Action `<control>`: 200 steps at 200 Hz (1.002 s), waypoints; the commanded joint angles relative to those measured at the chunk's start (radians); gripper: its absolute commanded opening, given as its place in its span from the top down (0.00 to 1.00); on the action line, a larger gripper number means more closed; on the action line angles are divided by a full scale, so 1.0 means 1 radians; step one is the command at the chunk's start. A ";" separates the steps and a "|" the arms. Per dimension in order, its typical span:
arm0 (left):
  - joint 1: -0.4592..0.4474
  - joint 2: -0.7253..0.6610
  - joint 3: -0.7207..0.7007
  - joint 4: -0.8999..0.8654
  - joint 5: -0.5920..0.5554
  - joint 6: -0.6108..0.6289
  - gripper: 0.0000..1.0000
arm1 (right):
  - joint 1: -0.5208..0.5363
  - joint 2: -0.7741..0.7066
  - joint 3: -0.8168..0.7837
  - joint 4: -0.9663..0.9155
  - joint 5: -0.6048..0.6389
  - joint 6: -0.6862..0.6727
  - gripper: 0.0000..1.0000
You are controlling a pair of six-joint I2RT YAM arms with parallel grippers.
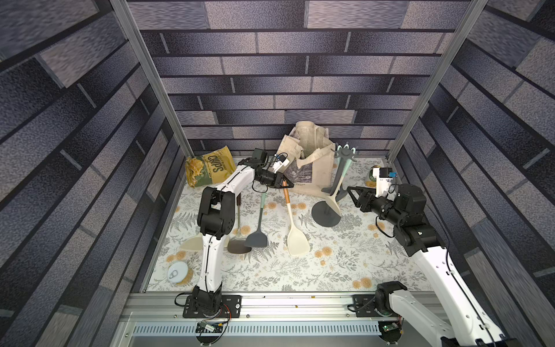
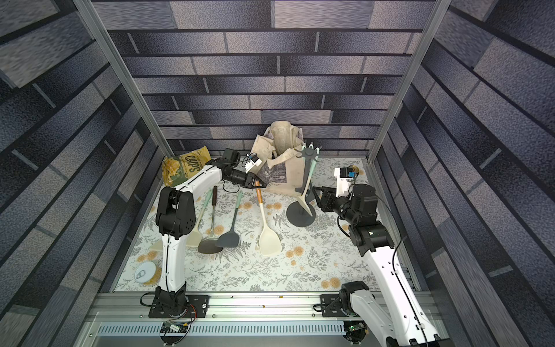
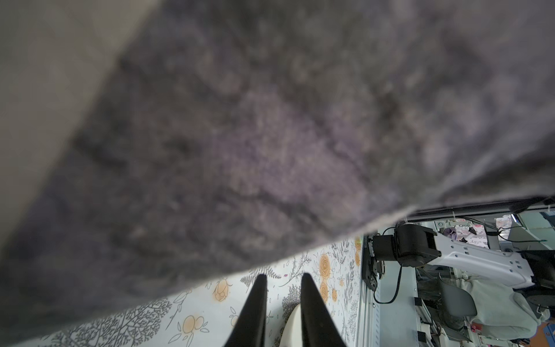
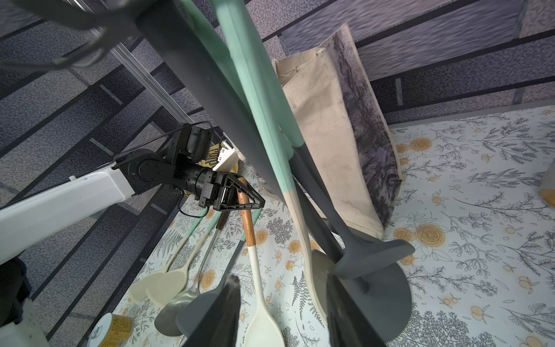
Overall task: Take the spatula off the kitchen utensil rack
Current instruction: Place the spatula at the center of the board.
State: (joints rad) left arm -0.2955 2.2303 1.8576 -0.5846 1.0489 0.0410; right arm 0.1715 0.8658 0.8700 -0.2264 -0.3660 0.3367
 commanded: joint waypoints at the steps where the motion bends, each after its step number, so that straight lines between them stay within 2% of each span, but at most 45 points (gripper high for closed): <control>1: -0.008 0.078 -0.047 0.215 -0.345 0.133 0.77 | -0.008 -0.008 -0.007 0.014 -0.008 -0.022 0.52; 8: -0.006 0.083 -0.044 0.220 -0.362 0.120 0.75 | -0.008 -0.006 -0.007 0.012 -0.008 -0.024 0.52; 19: -0.006 0.078 -0.052 0.229 -0.386 0.106 0.63 | -0.007 -0.004 -0.005 0.010 -0.008 -0.029 0.52; 38: -0.002 0.053 -0.096 0.279 -0.421 0.080 0.61 | -0.007 0.003 0.000 0.007 -0.009 -0.036 0.52; 49: 0.004 0.041 -0.116 0.299 -0.442 0.058 0.54 | -0.007 0.006 0.003 0.005 -0.008 -0.041 0.52; 103: 0.002 0.033 -0.095 0.248 -0.522 0.021 0.50 | -0.007 0.031 0.014 -0.013 -0.013 -0.080 0.53; 132: -0.003 -0.024 -0.178 0.327 -0.541 -0.035 0.45 | -0.007 0.012 0.009 -0.024 0.002 -0.096 0.52; 136: -0.003 -0.037 -0.194 0.343 -0.544 -0.041 0.37 | -0.007 0.010 0.009 -0.025 0.003 -0.098 0.52; 141: -0.004 -0.052 -0.215 0.363 -0.543 -0.051 0.35 | -0.007 0.010 0.007 -0.027 0.003 -0.097 0.52; 171: -0.020 -0.134 -0.312 0.448 -0.550 -0.084 0.34 | -0.007 0.010 -0.003 -0.025 -0.007 -0.098 0.52; 200: -0.053 -0.184 -0.343 0.436 -0.593 -0.096 0.32 | -0.007 0.010 -0.002 -0.024 -0.008 -0.103 0.52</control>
State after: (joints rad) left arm -0.3092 2.1418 1.5272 -0.1886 0.4995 -0.0216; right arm 0.1715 0.8867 0.8684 -0.2382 -0.3683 0.2520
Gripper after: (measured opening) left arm 0.670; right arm 0.476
